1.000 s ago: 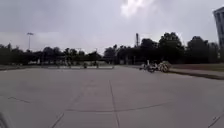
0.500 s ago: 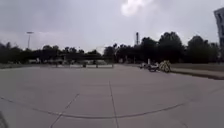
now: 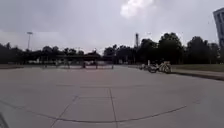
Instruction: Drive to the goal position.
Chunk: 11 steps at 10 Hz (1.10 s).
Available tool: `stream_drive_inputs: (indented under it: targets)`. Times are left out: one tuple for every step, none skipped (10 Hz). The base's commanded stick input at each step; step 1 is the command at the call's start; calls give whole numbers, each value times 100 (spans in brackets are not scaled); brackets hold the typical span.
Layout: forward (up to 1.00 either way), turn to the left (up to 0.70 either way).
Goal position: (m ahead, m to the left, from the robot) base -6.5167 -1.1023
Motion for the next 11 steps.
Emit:
stream_drive_inputs:
  targets:
    - [70, 0]
    - [70, 0]
    - [70, 0]
    - [70, 0]
    - [70, 0]
    - [70, 0]
    - [70, 0]
    - [70, -10]
    - [70, -14]
    - [70, -14]
    - [70, -14]
